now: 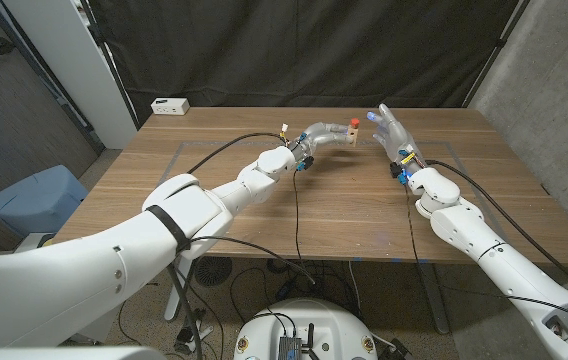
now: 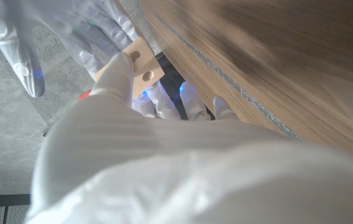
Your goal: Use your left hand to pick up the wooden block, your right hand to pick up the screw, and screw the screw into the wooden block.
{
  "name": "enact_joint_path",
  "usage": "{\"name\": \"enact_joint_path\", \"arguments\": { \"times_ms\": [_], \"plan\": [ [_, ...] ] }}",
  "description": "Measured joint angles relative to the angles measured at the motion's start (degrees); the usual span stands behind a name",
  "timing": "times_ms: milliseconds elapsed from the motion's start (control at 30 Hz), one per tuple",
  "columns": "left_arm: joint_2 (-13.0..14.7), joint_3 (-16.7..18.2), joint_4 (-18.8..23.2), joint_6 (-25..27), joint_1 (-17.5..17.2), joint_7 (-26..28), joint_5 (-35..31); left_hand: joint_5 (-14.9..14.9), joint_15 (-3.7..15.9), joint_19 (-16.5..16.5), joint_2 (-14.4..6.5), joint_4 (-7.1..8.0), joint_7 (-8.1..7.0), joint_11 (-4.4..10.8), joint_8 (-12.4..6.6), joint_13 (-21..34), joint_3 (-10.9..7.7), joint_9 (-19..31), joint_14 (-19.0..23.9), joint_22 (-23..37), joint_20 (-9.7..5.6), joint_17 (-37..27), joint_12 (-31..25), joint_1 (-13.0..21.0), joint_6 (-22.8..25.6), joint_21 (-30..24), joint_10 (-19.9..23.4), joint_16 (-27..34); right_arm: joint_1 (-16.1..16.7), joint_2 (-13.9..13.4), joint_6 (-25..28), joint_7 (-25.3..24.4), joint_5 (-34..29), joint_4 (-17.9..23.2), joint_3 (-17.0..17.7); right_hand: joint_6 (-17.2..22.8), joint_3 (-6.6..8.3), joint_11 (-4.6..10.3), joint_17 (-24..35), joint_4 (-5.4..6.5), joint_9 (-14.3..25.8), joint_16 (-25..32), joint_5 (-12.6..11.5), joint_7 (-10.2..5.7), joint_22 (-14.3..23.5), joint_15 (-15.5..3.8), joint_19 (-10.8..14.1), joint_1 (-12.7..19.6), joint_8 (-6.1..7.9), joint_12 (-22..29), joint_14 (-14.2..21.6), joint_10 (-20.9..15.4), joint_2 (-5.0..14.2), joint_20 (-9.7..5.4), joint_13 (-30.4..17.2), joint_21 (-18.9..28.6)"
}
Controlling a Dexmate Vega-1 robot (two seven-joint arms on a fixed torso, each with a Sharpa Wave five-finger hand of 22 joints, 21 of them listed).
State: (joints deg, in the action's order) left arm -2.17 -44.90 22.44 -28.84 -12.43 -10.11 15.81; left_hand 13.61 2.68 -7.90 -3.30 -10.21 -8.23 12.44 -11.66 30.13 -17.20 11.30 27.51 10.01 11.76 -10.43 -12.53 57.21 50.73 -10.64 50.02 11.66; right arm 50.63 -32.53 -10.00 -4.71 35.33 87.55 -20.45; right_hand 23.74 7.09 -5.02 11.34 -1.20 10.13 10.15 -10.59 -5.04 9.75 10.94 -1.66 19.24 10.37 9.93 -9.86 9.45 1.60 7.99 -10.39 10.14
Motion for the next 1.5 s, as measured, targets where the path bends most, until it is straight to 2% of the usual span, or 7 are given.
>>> {"name": "enact_joint_path", "arguments": {
  "times_ms": [167, 667, 833, 1500],
  "plan": [
    [0.03, 0.11, 0.06, -0.09, -0.13, -0.12, -0.03, -0.14, 0.0, 0.0, 0.0, 0.0, 0.0, 0.11, 0.01, 0.01, 0.0, 0.01, 0.0, 0.0, 0.0, -0.09, -0.02, 0.0, 0.0, 0.0, 0.11, 0.0, 0.17, -0.34, 0.03, -0.05, -0.35, 0.63, -0.28, 0.72, 0.0, 0.22, 0.0, 0.0, 0.0, 0.0, 0.0, -0.71, 0.0, 0.0, -0.51, -0.3, 0.24, 0.0, 0.0, 0.21, 0.31, -0.1, 0.0, 0.0],
    [-0.07, 0.29, 0.02, -0.09, -0.28, -0.18, -0.03, 0.2, 0.0, 0.0, 0.0, 0.0, -0.07, 0.18, -0.01, 0.03, 0.0, 0.05, 0.0, -0.01, 0.0, -0.12, -0.01, 0.0, 0.07, 0.0, 0.17, 0.0, 0.49, -0.83, 1.18, -0.35, -1.15, 1.57, -0.71, 2.48, 0.0, 0.31, -0.01, 0.0, 0.01, 0.03, -0.23, -0.8, -0.01, 0.0, -1.01, -0.75, 0.68, 0.0, 0.01, 0.31, 0.76, 0.0, -0.01, 0.0],
    [-0.18, 0.3, -0.22, 0.51, -0.27, -0.17, 0.04, 0.2, 0.0, 0.0, 0.0, 0.0, -0.07, 0.19, -0.02, 0.03, 0.0, 0.05, 0.0, -0.01, 0.0, -0.12, 0.02, 0.0, 0.07, 0.0, 0.15, 0.0, 0.5, -1.16, 1.52, -0.36, -1.4, 2.0, -1.1, 3.18, 0.0, 0.31, -0.01, 0.0, 0.01, 0.03, -0.23, -1.5, -0.01, 0.0, -1.53, -0.75, 0.67, 0.0, 0.01, 0.3, 0.76, 0.1, -0.01, 0.0],
    [-0.59, 0.05, -0.89, 2.37, 0.56, -0.04, 0.48, 0.19, 0.0, 0.0, 0.0, 0.0, -0.06, -0.04, 0.01, -0.02, 0.0, 0.0, 0.0, -0.01, 0.0, 0.04, -0.01, 0.0, 0.06, 0.0, 0.2, 0.0, 0.17, -1.54, 2.65, -0.54, -2.11, 2.76, -2.05, 3.9, 0.01, 0.31, -0.16, 0.0, 0.01, 0.27, -0.23, -1.42, -0.01, -0.31, -1.73, -1.05, 0.67, 0.26, -0.3, 0.3, 1.06, 0.31, -0.01, 0.0]
  ]
}}
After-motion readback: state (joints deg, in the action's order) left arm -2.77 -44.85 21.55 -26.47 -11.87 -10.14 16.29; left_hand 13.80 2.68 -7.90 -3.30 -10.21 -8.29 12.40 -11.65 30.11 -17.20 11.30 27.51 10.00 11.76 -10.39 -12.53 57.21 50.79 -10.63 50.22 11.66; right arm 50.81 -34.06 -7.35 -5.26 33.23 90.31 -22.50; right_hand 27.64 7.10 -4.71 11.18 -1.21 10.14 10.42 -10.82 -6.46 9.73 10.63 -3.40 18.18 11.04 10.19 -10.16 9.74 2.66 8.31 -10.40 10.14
